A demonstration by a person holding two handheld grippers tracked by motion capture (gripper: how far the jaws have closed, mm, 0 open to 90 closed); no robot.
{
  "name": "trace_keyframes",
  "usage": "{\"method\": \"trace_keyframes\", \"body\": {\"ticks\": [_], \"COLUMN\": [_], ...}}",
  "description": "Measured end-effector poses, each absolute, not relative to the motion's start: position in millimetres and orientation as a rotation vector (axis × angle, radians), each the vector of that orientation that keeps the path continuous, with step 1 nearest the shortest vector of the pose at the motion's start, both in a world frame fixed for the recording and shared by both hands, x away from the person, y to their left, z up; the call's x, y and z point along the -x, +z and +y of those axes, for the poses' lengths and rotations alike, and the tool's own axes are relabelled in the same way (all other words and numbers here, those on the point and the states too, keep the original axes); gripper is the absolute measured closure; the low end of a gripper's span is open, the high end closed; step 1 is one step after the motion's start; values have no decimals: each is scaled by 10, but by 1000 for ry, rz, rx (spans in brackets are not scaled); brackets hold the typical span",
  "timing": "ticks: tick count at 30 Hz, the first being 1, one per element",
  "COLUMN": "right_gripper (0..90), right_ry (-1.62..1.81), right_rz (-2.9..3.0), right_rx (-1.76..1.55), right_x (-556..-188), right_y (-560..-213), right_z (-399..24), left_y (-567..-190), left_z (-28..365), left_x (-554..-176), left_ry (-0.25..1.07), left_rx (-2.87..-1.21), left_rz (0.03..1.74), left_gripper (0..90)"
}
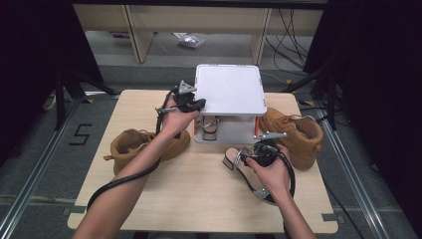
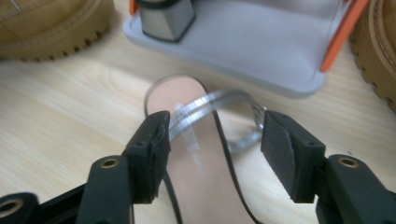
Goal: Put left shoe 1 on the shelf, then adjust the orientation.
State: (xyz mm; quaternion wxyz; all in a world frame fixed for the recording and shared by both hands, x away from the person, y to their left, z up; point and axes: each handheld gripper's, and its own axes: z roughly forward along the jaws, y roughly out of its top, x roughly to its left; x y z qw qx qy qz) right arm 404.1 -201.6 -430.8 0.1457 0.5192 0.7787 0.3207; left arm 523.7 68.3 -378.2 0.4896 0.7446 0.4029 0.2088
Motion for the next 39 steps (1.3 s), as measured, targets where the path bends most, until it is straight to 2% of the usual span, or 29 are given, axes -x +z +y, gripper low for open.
{"method": "trace_keyframes", "body": {"ticks": [15, 39], "right_gripper": [329, 309], "right_ry": [864, 792], "right_rz": [2333, 2489], "right_rx": [-1480, -1383], "right_x": [-3982, -4005], "right_y": [-4341, -4509], "right_z": [-2199, -2054], "left_y": [-3777, -3775], "left_z": [679, 677], "left_x": [-5238, -5237], "left_ry": [509, 509], "left_rx": [-1815, -1818], "left_rz": [981, 976], "left_gripper": [899, 899]}}
